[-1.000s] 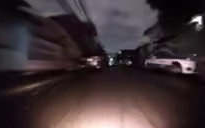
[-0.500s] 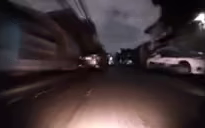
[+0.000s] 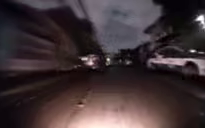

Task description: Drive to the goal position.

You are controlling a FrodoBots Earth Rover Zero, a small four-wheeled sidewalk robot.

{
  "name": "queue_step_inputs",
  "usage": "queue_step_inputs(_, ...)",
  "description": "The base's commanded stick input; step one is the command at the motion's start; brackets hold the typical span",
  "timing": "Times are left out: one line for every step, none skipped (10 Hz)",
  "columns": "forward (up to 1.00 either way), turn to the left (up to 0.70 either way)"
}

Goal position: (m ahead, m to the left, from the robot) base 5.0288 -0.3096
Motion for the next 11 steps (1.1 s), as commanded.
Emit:
queue_step_inputs(1.00,0.00)
queue_step_inputs(1.00,-0.19)
queue_step_inputs(1.00,-0.11)
queue_step_inputs(1.00,0.00)
queue_step_inputs(1.00,0.00)
queue_step_inputs(1.00,0.00)
queue_step_inputs(1.00,0.00)
queue_step_inputs(1.00,0.00)
queue_step_inputs(1.00,0.00)
queue_step_inputs(1.00,0.00)
queue_step_inputs(1.00,-0.17)
